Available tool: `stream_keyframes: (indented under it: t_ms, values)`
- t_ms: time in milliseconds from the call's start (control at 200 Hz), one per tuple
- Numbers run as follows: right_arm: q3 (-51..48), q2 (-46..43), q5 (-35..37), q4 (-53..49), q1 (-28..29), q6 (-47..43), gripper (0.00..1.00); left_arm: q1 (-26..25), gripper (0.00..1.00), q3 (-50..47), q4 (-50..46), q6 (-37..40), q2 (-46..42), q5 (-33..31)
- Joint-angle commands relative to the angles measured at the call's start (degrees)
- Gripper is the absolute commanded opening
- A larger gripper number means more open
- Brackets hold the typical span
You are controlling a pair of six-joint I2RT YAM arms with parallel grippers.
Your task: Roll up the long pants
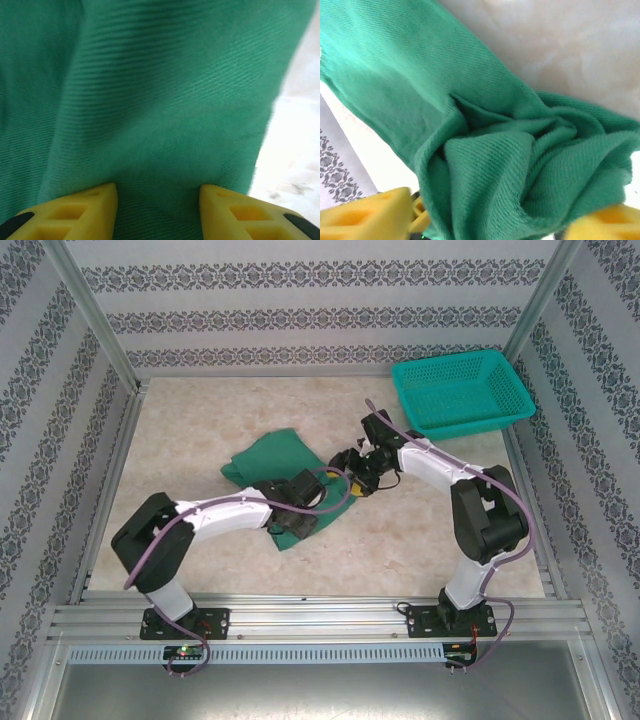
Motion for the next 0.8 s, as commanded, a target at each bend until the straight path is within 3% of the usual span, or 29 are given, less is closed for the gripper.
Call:
stream_keyframes:
  t_ms: [0, 25, 80, 110, 155, 390, 644, 794]
  values:
    - [3.6, -4.6, 4.8, -3.9, 0.8, -7.6, 0.80, 2.2, 0.44, -1.2, -0.4, -4.1, 3.5, 1.3]
    - [3.6, -5.2, 4.8, -4.7, 1.0, -8.0, 0.77, 2.4, 0.44, -1.6, 0.0, -5.0, 3.8, 1.3]
    - [2.8, -6.3, 4.5, -5.3, 1.3, -7.8, 0.57, 3.2, 0.44, -2.8, 1.3, -6.7, 3.8, 1.9]
    - [1.7, -6.7, 4.2, -5.1, 1.4, -7.7, 0.39, 3.7, 0.44, -3.5, 1.9, -7.6, 3.6, 2.3]
    - [0.2, -7.3, 3.9, -5.0, 1.7, -7.0, 0.00, 4.5, 0.44, -4.2, 2.9, -8.6, 2.9, 3.5]
    - [-5.7, -3.4, -2.7, 2.5, 2.4, -3.5, 0.00, 5.3, 0.40, -5.6, 3.0, -6.7, 0.6, 7.7]
    - [4.0, 3.5, -4.5, 2.5, 5.0, -4.4, 0.00, 5.3, 0.38, -6.3, 1.8, -6.0, 1.3, 8.1]
    - [6.8, 13.1, -5.6, 1.4, 4.6, -4.9, 0.00, 5.3, 0.38, -5.8, 2.1, -6.2, 3.1, 9.7]
